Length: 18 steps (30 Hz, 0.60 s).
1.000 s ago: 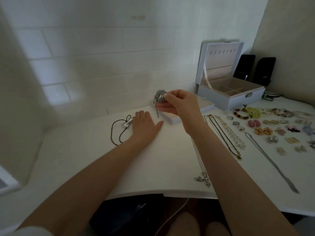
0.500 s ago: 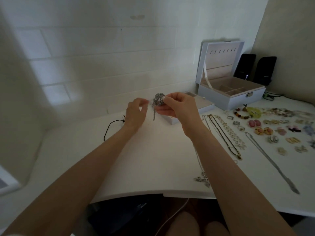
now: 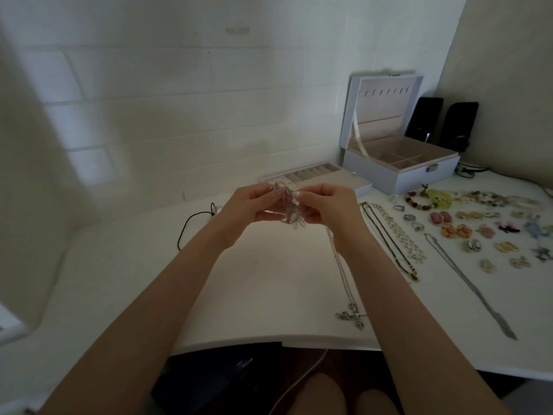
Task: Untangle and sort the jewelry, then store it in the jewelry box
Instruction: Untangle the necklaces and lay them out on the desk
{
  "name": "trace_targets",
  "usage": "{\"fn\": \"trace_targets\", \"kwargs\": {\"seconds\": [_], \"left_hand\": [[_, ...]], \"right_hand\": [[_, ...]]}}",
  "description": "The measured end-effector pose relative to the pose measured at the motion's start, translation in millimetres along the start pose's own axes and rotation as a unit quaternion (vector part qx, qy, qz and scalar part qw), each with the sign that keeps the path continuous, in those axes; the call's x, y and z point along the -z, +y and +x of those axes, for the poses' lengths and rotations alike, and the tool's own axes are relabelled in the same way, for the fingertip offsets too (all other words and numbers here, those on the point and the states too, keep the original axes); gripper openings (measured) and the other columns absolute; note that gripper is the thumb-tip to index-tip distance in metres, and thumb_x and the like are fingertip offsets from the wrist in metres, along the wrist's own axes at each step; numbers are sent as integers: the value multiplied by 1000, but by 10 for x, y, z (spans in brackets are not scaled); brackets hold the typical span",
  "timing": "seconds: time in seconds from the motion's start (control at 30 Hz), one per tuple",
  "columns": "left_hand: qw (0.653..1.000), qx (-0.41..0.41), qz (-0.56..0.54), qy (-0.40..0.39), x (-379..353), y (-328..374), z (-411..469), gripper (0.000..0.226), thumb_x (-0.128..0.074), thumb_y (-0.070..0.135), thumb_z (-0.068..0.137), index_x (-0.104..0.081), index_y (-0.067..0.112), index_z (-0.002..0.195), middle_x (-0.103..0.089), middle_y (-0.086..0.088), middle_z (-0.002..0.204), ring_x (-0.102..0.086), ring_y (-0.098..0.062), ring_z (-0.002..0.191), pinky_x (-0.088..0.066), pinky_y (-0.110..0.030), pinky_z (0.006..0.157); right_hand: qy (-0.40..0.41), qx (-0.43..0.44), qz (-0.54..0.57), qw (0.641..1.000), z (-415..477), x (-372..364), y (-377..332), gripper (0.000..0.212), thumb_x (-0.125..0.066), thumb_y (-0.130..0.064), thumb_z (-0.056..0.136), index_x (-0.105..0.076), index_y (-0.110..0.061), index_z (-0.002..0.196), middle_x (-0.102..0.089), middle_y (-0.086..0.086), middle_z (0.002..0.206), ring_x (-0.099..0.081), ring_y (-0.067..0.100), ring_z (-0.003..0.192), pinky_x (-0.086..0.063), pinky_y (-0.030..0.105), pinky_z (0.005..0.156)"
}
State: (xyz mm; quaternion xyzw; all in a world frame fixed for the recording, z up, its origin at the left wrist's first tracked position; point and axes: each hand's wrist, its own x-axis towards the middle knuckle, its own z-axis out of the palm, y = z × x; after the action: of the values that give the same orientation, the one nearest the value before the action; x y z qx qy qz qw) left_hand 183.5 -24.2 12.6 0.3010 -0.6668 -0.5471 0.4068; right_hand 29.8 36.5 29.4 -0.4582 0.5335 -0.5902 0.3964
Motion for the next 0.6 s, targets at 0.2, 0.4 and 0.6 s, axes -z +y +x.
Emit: {"fn": "trace_targets", "kwargs": {"seconds": [0.2,0.4,0.6], "left_hand": [[998,12,-66,1,-60,-23,-21,7,-54,9,90,-61,10,89,-66,5,73,-58,-6,59,-50,-18,58],[1000,14,-9,13,-69,-83,-37,12,-54,-1,89,-58,10,86,-48,0,68,-33,-5,47,-29,-15,46],[999,-11,22,36,-111,-71,-57,8,-54,9,93,-58,11,87,-64,3,66,-45,-8,49,-33,-17,49]], "right_hand": [[-26,-19,47,998,-44,43,34,4,-67,-1,82,-67,-5,80,-61,7,63,-58,17,58,-54,27,64],[-48,-3,8,999,-57,49,36,4,-67,-4,82,-67,-7,80,-62,6,67,-58,13,60,-51,23,63],[-66,-20,-4,998,-100,70,26,5,-59,-6,90,-64,-5,92,-65,7,64,-57,12,45,-44,19,47]]}}
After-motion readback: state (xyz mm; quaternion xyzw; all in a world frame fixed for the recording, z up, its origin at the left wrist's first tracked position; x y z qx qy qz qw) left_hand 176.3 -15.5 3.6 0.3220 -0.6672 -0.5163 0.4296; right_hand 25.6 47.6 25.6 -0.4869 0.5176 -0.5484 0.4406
